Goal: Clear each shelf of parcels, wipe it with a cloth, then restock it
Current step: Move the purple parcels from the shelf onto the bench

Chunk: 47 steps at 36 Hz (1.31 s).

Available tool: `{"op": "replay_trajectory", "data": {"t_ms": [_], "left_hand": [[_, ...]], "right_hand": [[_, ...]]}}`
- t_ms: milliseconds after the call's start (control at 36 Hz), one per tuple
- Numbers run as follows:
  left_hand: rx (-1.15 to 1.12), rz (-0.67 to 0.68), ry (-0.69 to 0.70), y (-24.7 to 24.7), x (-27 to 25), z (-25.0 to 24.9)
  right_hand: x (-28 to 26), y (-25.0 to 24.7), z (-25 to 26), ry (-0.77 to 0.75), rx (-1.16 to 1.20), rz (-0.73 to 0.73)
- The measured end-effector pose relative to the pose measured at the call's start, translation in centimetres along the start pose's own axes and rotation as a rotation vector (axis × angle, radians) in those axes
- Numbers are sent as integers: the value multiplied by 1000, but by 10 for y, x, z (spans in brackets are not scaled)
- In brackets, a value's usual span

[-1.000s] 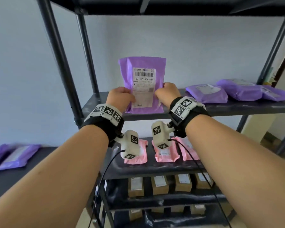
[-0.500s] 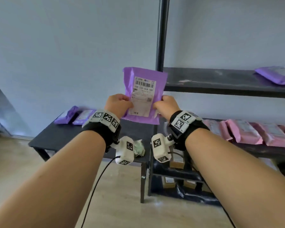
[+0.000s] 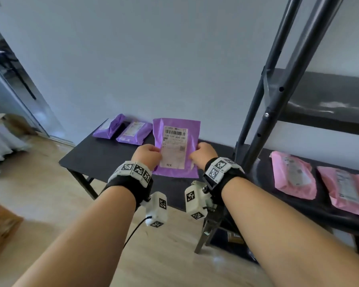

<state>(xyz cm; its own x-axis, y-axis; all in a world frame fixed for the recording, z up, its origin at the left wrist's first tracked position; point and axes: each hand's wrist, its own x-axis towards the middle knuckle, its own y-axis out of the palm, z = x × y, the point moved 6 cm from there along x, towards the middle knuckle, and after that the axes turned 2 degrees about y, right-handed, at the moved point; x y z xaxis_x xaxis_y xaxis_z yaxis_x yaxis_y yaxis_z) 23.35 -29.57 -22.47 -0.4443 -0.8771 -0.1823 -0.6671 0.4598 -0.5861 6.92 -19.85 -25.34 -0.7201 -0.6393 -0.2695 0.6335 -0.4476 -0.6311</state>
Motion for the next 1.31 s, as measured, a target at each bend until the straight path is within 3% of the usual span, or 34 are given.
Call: {"op": "replay_trajectory", "data": {"t_ms": [333, 528, 889, 1083, 1305], "left_hand": [[70, 114, -154, 23, 107, 45], [170, 206, -134, 32, 190, 54], [313, 433, -90, 49, 340, 86], [418, 546, -47, 63, 373, 108], [414, 466, -5, 64, 375, 94]], "right_hand": [[102, 65, 3, 112, -79, 128], [162, 90, 11, 144, -123, 133], [260, 148, 29, 338, -88, 120], [273, 171, 24, 442, -68, 130], [260, 158, 13, 536, -117, 111]]}}
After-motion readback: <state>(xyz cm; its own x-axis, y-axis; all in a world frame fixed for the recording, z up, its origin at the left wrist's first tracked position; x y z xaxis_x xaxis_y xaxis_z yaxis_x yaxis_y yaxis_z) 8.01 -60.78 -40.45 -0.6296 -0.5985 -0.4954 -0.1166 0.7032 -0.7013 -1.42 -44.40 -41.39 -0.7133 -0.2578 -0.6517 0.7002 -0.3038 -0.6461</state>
